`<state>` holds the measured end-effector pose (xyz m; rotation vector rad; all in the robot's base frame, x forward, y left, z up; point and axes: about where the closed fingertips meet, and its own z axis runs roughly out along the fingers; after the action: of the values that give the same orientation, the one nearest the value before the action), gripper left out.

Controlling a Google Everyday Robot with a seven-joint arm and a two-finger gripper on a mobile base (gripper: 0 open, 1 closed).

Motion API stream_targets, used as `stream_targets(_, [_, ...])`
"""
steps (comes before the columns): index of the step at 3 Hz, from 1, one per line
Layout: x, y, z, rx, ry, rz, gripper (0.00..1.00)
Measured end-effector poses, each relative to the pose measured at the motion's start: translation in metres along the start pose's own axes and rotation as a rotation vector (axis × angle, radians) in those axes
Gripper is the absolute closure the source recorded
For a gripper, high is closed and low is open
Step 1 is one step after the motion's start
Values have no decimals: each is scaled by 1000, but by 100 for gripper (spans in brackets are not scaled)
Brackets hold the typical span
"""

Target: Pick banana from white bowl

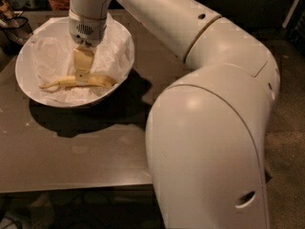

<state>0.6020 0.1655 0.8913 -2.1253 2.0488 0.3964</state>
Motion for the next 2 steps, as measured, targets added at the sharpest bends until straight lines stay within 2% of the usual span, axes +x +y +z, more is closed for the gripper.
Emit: stream_targets(2, [3,0,13,-29,-3,21,38])
